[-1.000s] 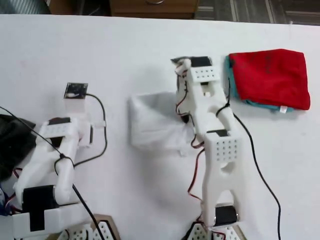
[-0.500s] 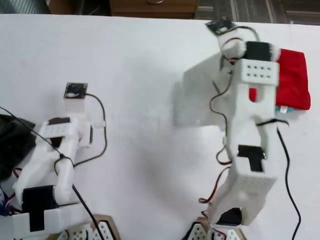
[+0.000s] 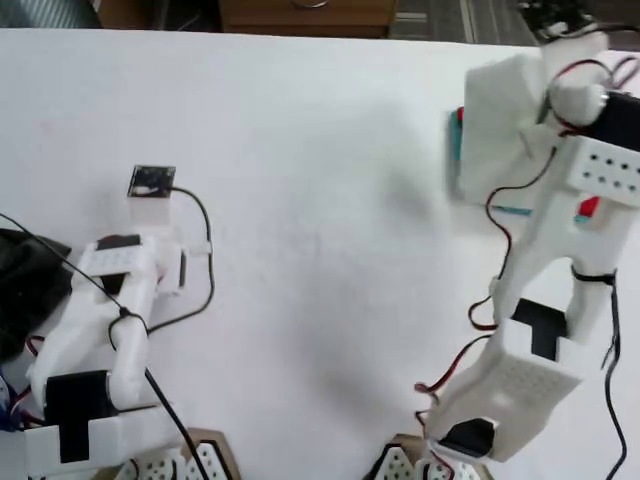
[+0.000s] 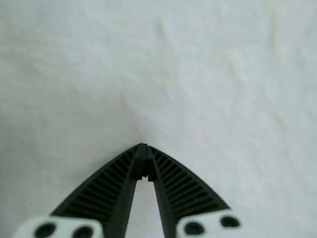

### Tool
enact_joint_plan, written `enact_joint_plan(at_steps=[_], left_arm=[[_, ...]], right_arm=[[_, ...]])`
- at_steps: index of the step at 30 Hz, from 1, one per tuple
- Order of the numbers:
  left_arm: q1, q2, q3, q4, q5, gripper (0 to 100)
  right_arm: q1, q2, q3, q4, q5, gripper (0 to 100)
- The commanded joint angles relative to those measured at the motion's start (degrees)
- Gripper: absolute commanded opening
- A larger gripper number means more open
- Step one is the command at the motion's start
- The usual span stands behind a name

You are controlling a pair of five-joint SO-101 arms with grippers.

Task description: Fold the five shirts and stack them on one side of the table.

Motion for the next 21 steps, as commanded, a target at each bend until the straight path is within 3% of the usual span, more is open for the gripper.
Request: enact_joint_plan(at_steps=[1,11,21], left_arm=[[-0.1,-2.2,-0.1,-0.8,-0.3,3],[-0.1,-2.2,0.3,-0.9,-0.3,3],[-0.1,-2.2,0.5,-1.7,-0.3,3]], right_arm=[[3.9,-0.1,-2.6,-2.4,3.1,1.9],[7.1,10.0,-2.6,-9.9,4.9,1.9],[7.2,21.2,-2.6,-25.5,4.9,1.9]])
